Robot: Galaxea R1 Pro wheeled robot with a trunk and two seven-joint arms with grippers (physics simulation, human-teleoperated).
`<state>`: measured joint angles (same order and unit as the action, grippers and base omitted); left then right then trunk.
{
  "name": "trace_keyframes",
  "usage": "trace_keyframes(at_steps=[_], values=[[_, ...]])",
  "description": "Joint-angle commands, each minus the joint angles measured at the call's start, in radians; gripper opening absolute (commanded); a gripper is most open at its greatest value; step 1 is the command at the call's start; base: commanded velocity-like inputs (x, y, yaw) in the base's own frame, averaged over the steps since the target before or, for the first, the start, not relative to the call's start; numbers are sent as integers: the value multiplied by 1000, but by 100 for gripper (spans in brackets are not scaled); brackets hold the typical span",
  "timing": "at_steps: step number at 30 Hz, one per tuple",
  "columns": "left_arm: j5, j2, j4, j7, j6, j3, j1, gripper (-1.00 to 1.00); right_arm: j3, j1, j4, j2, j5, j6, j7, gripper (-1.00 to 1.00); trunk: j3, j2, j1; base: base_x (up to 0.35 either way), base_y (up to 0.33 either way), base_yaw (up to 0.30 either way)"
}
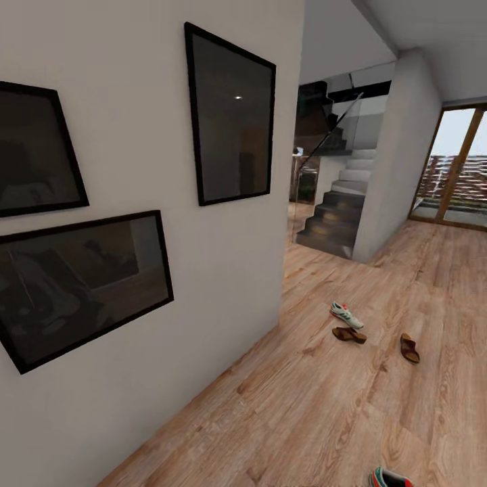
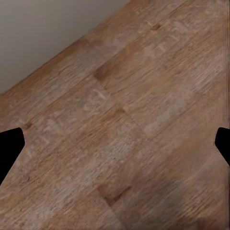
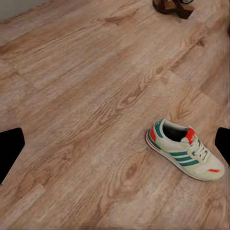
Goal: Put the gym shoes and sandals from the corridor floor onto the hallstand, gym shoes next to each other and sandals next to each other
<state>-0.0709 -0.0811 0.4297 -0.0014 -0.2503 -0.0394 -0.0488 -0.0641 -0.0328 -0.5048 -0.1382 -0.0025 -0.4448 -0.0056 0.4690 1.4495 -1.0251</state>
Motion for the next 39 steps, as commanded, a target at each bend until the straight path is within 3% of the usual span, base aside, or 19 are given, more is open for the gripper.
trace_keyframes(at_steps=[1, 39], values=[[-7, 0, 0, 0, -3, 1, 0, 100, -1, -1, 1, 0, 0, -3, -1, 100, 1, 1, 0, 0, 0, -283], [-8, 0, 1, 0, -3, -1, 0, 100, 0, -1, 5, 3, -1, -2, 0, 100, 1, 1, 0, 9, 10, -283]])
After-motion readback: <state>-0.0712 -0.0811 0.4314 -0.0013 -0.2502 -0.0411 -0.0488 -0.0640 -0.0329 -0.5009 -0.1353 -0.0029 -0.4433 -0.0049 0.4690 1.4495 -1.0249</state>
